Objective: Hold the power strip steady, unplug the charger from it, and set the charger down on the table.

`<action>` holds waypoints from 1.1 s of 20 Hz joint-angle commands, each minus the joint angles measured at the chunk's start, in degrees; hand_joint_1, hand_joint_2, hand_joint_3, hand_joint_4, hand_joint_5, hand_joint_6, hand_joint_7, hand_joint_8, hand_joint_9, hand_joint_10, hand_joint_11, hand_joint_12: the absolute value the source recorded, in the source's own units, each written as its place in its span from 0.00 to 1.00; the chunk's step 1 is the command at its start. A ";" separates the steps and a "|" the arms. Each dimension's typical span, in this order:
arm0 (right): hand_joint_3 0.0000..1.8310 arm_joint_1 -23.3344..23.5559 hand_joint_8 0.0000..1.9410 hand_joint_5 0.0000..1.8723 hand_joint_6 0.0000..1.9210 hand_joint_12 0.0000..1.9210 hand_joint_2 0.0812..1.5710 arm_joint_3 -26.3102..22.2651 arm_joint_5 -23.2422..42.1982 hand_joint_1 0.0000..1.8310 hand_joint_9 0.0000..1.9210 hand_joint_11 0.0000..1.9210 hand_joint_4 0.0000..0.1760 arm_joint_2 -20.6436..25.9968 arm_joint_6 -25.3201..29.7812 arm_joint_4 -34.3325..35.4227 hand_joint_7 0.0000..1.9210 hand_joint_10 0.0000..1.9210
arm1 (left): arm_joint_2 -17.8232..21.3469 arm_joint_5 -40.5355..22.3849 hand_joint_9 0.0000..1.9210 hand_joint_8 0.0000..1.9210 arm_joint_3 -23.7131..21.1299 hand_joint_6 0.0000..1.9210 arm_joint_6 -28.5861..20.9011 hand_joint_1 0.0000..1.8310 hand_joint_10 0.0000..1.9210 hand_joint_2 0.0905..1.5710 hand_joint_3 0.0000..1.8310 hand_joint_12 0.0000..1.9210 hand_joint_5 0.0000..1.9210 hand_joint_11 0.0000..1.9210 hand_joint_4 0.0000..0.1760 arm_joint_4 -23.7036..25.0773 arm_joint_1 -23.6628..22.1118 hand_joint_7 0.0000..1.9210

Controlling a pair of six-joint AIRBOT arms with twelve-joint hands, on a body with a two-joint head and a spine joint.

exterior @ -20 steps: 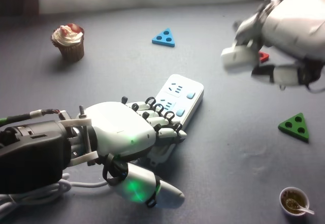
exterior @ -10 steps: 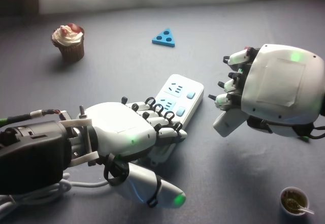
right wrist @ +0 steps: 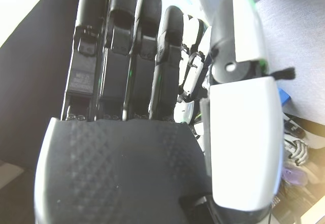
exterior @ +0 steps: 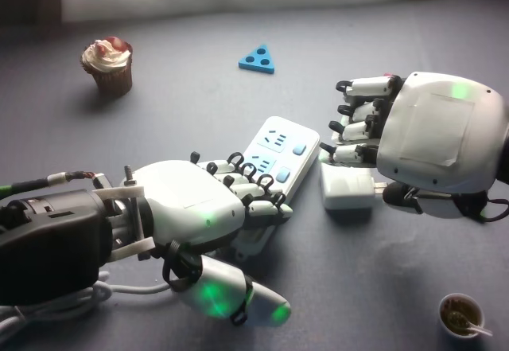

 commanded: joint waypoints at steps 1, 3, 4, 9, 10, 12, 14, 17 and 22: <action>0.00 0.21 0.00 0.31 0.00 0.44 0.61 -0.26 6.44 0.50 0.36 0.13 0.00 0.94 0.22 1.44 0.35 0.00 | 0.11 -2.17 0.08 0.00 -0.23 0.00 -0.12 0.01 0.00 0.64 0.00 0.11 0.10 0.02 0.00 -0.05 0.18 0.09; 0.00 0.07 0.00 0.25 0.00 0.41 0.57 -1.54 6.95 0.45 0.29 0.08 0.00 2.37 2.97 4.94 0.28 0.00 | 0.10 -2.24 0.08 0.00 -0.30 0.00 -0.12 0.01 0.00 0.64 0.00 0.10 0.09 0.02 0.00 -0.10 0.18 0.09; 0.00 0.00 0.00 0.23 0.00 0.38 0.53 -2.89 6.96 0.44 0.25 0.07 0.00 3.57 4.12 6.94 0.26 0.00 | 0.10 -2.24 0.08 0.00 -0.31 0.00 -0.12 0.01 0.00 0.64 0.00 0.11 0.09 0.02 0.00 -0.12 0.18 0.09; 0.00 -0.42 0.00 0.17 0.00 0.41 0.46 -12.17 7.36 0.31 0.21 0.02 0.00 10.36 10.27 9.48 0.22 0.00 | 0.20 -2.29 0.09 0.00 -0.36 0.00 -0.12 0.01 0.00 0.64 0.00 0.11 0.09 0.02 0.00 -0.34 0.18 0.09; 0.00 -0.37 0.00 0.16 0.00 0.41 0.46 -14.25 6.38 0.31 0.20 0.01 0.00 11.77 11.15 9.47 0.21 0.00 | 0.25 -2.32 0.08 0.00 -0.42 0.00 -0.12 0.01 0.00 0.64 0.00 0.10 0.09 0.01 0.00 -0.39 0.18 0.09; 0.00 0.18 0.00 0.16 0.00 0.43 0.46 -16.94 3.68 0.31 0.20 0.01 0.00 13.76 11.88 8.51 0.22 0.00 | 0.47 -2.59 0.08 0.00 -0.62 0.00 -0.12 0.01 0.00 0.64 0.00 0.11 0.09 0.02 0.00 -0.40 0.18 0.09; 0.00 1.86 0.00 0.16 0.00 0.43 0.46 -19.57 -1.61 0.31 0.20 0.01 0.00 16.26 13.65 5.98 0.22 0.00 | 0.84 -3.18 0.08 0.00 -0.98 0.00 -0.11 0.01 0.00 0.64 0.00 0.11 0.09 0.02 0.00 -0.40 0.19 0.09; 0.00 7.06 0.00 0.17 0.00 0.44 0.47 -21.49 -10.99 0.29 0.22 0.02 0.00 19.82 20.31 1.64 0.23 0.01 | 1.57 -4.02 0.08 0.00 -1.49 0.00 -0.12 0.02 0.00 0.63 0.00 0.11 0.09 0.02 0.00 -0.78 -0.13 0.09; 0.00 13.55 0.00 0.19 0.00 0.41 0.48 -22.20 -18.25 0.30 0.22 0.03 0.00 24.57 32.08 -3.55 0.23 0.00 | 3.20 -2.49 0.08 0.00 -2.18 0.00 -0.13 0.01 0.00 0.64 0.00 0.11 0.08 0.01 0.00 -1.14 -3.57 0.09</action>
